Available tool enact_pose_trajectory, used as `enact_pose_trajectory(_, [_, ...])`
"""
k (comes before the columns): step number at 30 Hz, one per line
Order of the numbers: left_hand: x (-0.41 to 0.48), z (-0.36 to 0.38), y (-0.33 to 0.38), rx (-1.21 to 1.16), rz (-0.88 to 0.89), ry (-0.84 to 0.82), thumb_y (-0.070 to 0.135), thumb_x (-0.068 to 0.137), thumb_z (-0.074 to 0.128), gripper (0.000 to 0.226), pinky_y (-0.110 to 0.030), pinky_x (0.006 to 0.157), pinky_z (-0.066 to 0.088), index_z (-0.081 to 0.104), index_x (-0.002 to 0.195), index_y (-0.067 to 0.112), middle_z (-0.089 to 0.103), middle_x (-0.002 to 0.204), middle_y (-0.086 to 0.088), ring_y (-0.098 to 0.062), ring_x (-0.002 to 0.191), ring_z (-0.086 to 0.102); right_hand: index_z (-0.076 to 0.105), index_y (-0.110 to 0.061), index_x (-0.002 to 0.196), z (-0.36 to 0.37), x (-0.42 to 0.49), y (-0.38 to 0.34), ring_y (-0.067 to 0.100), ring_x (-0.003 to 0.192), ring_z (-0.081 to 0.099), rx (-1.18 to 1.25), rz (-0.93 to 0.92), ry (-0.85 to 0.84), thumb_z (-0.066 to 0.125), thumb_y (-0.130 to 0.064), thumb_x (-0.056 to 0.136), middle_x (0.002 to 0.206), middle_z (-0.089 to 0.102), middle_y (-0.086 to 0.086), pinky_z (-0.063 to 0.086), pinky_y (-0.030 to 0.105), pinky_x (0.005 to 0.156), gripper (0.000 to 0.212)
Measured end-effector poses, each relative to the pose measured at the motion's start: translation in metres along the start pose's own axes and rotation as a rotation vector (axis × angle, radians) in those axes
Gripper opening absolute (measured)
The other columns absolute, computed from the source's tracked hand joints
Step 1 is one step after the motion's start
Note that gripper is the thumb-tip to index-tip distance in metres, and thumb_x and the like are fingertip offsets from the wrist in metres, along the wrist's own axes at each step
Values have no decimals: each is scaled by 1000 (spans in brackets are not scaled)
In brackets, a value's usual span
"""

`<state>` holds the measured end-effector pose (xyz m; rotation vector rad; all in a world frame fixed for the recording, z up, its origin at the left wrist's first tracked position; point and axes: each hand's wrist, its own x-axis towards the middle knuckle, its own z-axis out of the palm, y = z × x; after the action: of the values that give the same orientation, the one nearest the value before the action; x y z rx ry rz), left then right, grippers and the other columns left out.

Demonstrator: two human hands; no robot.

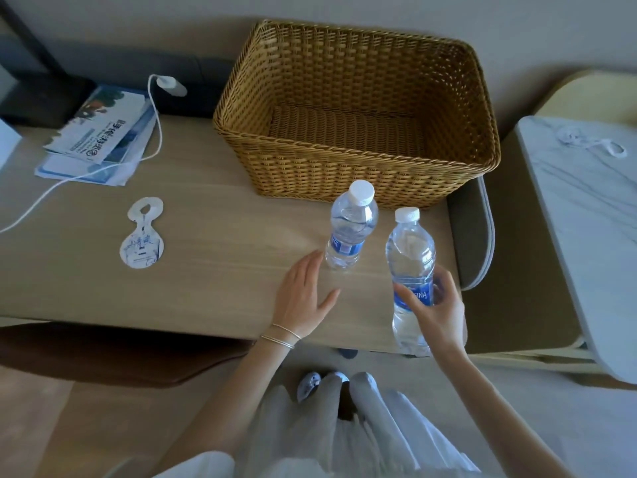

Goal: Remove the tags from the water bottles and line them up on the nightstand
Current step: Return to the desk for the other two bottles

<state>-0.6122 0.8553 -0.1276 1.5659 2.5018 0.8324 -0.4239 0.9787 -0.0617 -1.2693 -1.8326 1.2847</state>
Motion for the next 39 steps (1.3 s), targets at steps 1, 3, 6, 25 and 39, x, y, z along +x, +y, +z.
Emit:
enact_pose_trajectory(1, [7, -5, 4, -58, -12, 39, 49, 86, 47, 69, -30, 104, 32, 40, 136, 2, 50, 135, -15, -25, 123, 44, 54, -20, 112, 0, 1, 0, 7, 88, 65, 3, -1, -9, 81, -30, 68, 100, 67, -7, 52, 15, 69, 52])
enact_pose_trajectory(3, [21, -13, 13, -163, 2, 120, 48, 85, 52, 72, -27, 105, 31, 35, 138, 2, 47, 138, -16, -23, 126, 41, 54, -20, 113, 1, 5, -2, 7, 89, 66, -3, -8, -19, 81, -32, 67, 101, 66, -7, 54, 19, 71, 54])
enact_pose_trajectory(6, [38, -17, 25, -329, 34, 174, 42, 85, 59, 71, -16, 103, 31, 33, 138, 2, 48, 135, -13, -16, 123, 44, 53, -18, 116, 3, 9, -4, 9, 91, 65, 0, -13, -19, 80, -30, 67, 103, 66, -5, 53, 17, 71, 57])
enact_pose_trajectory(25, [54, -21, 53, -788, -173, 70, 41, 76, 67, 46, -12, 80, 45, 44, 115, 45, 61, 105, 26, 0, 98, 60, 52, -32, 110, -11, 4, -36, -4, 90, 62, -14, 7, 40, 74, -43, 62, 97, 63, -21, 51, 11, 67, 54])
enact_pose_trajectory(39, [8, -40, 91, -594, -161, -197, 59, 76, 52, 67, -30, 79, 52, 38, 130, 24, 63, 111, 9, -7, 95, 62, 54, -29, 110, -29, -43, -25, 9, 85, 61, -273, 206, 218, 74, -45, 70, 90, 63, -15, 47, 30, 72, 48])
